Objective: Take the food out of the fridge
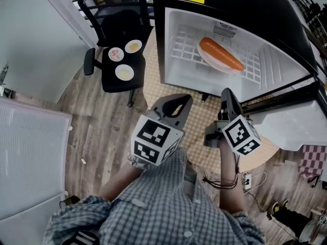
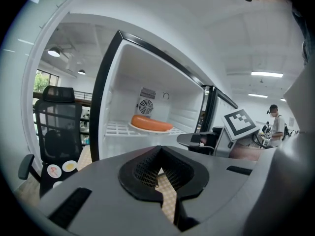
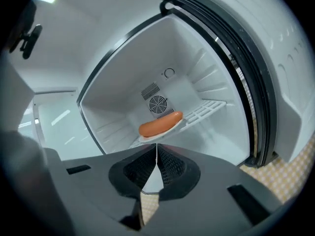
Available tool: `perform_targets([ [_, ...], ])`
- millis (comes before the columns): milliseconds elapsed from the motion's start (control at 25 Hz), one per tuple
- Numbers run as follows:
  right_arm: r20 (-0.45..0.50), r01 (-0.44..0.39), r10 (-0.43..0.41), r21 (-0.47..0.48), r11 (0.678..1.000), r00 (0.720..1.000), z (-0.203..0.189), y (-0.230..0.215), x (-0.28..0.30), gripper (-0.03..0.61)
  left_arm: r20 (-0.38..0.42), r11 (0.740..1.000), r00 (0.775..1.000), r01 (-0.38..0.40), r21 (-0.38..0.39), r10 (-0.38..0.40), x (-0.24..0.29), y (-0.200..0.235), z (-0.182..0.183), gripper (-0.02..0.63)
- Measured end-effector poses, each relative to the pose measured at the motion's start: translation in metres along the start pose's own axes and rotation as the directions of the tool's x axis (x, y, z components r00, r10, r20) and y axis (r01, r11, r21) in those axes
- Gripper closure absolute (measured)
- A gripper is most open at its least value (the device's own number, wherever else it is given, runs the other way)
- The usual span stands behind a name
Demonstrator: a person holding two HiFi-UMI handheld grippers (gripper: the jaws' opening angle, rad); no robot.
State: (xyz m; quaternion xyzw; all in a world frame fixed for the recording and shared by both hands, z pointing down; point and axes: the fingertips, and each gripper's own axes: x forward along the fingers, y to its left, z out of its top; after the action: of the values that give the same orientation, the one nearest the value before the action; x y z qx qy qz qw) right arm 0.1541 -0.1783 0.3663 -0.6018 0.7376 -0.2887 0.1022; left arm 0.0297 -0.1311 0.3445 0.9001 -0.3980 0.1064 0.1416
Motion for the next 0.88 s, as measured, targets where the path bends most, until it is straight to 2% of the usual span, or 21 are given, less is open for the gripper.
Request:
perform_targets([
  [280,0.009,-0.033,0.031,0.231,0.972,0.999,0.005,-0.009,0.023,0.568,0.017,1.0,1.0,-0.005,-0.006,0.006,0.006,0.0,0.005,0.609],
  [440,0.026,-0.055,0.049,0.363,0.93,0.998,0.009,-0.011,0.034,0.562,0.024,1.0,1.0,-0.011,-0.009,0.012,0.008,0.001,0.007,0.609],
  [520,0.032,-0.066,0.058,0.415,0.908,0.998,0.009,-0.012,0.04,0.527,0.025,1.0,1.0,-0.017,-0.012,0.017,0.008,0.003,0.007,0.609],
  [880,0.071,-0.083,0.052,0.568,0.819,0.996,0.013,-0.02,0.062,0.505,0.021,0.999,0.999,-0.042,-0.02,0.042,0.006,0.011,0.005,0.609],
])
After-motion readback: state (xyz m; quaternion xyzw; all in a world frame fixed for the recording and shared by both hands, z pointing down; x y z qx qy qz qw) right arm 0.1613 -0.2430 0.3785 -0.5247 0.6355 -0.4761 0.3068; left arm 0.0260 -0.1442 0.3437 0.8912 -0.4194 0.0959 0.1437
